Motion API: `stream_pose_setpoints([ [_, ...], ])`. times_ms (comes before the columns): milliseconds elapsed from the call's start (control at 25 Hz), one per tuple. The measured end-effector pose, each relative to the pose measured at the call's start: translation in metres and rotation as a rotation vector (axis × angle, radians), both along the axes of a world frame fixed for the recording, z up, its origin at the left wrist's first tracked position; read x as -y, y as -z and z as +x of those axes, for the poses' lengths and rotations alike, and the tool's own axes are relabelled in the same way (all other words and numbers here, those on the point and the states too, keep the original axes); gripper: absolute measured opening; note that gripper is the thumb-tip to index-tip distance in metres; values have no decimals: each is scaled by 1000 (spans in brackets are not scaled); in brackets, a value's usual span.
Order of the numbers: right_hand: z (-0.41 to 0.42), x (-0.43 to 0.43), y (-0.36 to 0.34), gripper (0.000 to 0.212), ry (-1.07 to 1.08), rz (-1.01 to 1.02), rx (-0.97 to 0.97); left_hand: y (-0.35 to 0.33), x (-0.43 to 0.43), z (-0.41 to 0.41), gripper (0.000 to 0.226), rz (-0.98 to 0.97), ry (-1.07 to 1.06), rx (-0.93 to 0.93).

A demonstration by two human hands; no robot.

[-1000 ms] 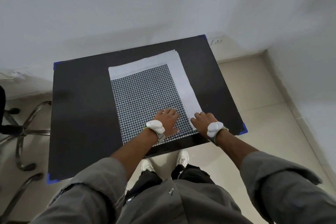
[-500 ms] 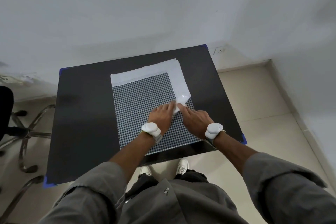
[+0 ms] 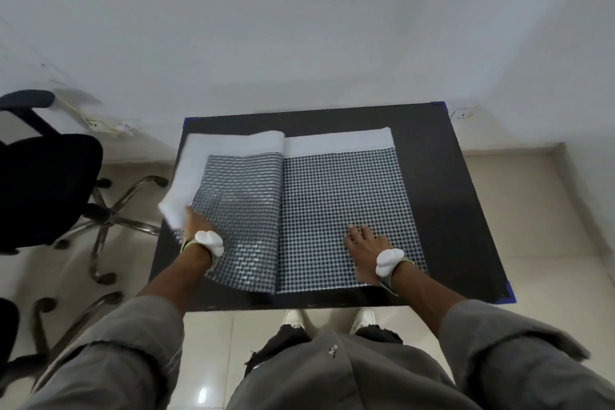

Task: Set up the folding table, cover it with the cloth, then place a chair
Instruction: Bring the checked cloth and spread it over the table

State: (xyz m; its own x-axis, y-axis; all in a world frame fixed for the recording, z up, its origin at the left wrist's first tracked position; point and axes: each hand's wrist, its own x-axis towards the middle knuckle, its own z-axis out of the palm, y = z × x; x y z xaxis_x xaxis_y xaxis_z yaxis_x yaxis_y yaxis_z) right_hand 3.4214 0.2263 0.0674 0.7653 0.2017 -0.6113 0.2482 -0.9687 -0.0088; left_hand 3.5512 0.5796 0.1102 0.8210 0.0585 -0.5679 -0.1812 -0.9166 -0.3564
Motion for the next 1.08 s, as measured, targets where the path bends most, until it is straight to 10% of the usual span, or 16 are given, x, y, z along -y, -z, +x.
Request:
stream_pose_setpoints([
  [400, -11, -5, -3, 99, 10, -49, -12, 23, 29, -44, 128, -311, -170, -265],
  [680, -27, -17, -13, 44, 36, 28, 27, 25, 46, -18, 97, -434, 116, -178],
  [840, -28, -4, -7, 89, 131, -7, -27, 26, 119, -57, 98, -441, 47, -172],
  [1080, -79, 5, 2, 100, 339, 68, -33, 37, 145, -50, 121, -457, 216, -268],
])
